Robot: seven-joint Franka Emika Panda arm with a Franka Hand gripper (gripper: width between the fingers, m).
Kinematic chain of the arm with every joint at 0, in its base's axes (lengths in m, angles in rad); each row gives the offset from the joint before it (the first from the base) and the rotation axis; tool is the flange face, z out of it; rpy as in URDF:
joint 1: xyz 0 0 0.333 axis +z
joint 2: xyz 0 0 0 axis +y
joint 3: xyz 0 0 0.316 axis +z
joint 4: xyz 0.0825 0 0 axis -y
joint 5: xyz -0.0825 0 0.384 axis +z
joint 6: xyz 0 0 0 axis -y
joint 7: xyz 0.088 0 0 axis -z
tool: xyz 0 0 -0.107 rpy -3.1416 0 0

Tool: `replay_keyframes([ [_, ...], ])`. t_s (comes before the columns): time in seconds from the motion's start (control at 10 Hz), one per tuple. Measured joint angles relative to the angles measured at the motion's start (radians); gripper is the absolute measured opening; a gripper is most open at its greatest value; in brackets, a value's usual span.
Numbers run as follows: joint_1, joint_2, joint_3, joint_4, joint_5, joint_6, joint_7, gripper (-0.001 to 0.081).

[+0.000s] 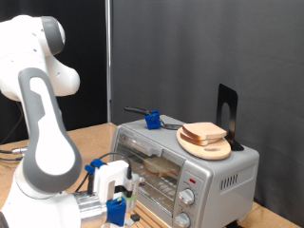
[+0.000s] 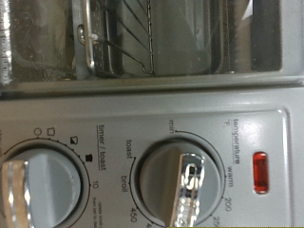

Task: Make a piece of toast with the oven

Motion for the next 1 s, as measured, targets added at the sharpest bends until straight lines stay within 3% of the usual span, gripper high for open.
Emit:
replay_keyframes([
  [0.4, 0.041, 0.041, 0.018, 0.059, 0.005, 0.036, -0.048, 0.0682],
  [0.7, 0.053, 0.089, 0.038, 0.103, 0.049, 0.107, -0.089, 0.0682],
  [1.0, 0.057, 0.118, 0.044, 0.136, 0.061, 0.118, -0.088, 0.0682],
])
